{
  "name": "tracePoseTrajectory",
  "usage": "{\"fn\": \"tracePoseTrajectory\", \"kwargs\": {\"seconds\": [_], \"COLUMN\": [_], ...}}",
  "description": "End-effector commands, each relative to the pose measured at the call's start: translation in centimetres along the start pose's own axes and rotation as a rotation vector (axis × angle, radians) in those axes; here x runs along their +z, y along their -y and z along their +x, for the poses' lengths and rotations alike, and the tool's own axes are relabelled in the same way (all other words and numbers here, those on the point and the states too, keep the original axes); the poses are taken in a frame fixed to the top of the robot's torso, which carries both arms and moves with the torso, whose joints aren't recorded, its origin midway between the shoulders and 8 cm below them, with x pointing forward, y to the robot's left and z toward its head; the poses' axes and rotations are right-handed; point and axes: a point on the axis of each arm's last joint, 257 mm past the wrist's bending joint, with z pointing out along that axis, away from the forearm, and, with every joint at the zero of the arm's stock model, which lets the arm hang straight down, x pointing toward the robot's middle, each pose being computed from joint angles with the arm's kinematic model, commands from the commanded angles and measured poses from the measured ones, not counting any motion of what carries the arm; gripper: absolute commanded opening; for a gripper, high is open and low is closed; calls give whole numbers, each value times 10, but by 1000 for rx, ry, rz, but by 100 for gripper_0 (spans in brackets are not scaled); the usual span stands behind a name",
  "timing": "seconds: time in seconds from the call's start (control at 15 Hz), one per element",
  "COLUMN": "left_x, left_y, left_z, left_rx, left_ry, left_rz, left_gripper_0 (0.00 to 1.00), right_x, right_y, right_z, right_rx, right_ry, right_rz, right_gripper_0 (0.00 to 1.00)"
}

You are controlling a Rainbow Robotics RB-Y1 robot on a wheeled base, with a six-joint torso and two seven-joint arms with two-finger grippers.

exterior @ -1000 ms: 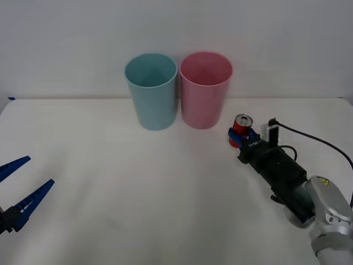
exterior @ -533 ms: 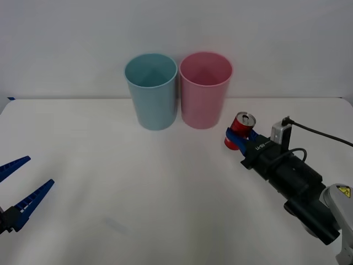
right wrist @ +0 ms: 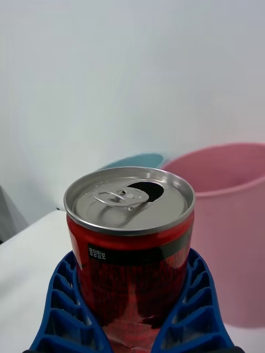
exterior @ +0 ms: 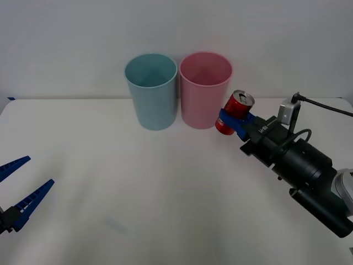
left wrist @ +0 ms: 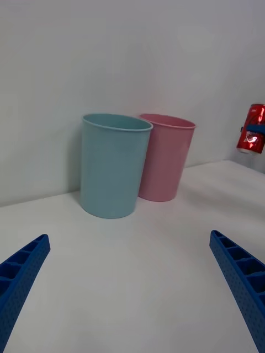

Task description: Grasp the object on the table and drop it into the matching bin: aluminum can to the light blue bin, PET bottle to the pink bin.

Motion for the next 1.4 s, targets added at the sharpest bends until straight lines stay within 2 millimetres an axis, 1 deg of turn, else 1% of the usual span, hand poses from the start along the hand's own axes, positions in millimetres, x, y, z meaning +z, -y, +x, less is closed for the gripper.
{"fn": "tracePoseTrajectory", "kwargs": {"seconds": [0.07,0.2,0.27,0.33,0.47,0.6,0.8,1.07,1.27,1.4], "left_x": [0,0,0,0,0,0,0,0,0,0], "left_y": [0,0,0,0,0,0,0,0,0,0], "left_z": [0,0,0,0,0,0,0,0,0,0], "left_rx": [0,0,0,0,0,0,0,0,0,0], "left_ry": [0,0,0,0,0,0,0,0,0,0], "left_rz": [0,0,0,0,0,0,0,0,0,0], "left_gripper_0": [100,100,100,100,100,100,100,100,100,100], "right_x": [26,44,55,63,88,109,142,187,216,232], "right_y": [-20,-32,-39,-41,-47,-48,-44,-40,-33,-28], "right_z": [-27,-44,-48,-52,-59,-62,-59,-58,-51,-48], "right_rx": [-15,-39,-54,-69,-109,-155,-235,-294,-313,-310], "right_ry": [27,47,45,42,33,17,-22,-55,-85,-96], "right_rz": [-79,-124,-151,-168,-204,-218,-214,-197,-164,-136], "right_gripper_0": [0,0,0,0,0,0,0,0,0,0]}}
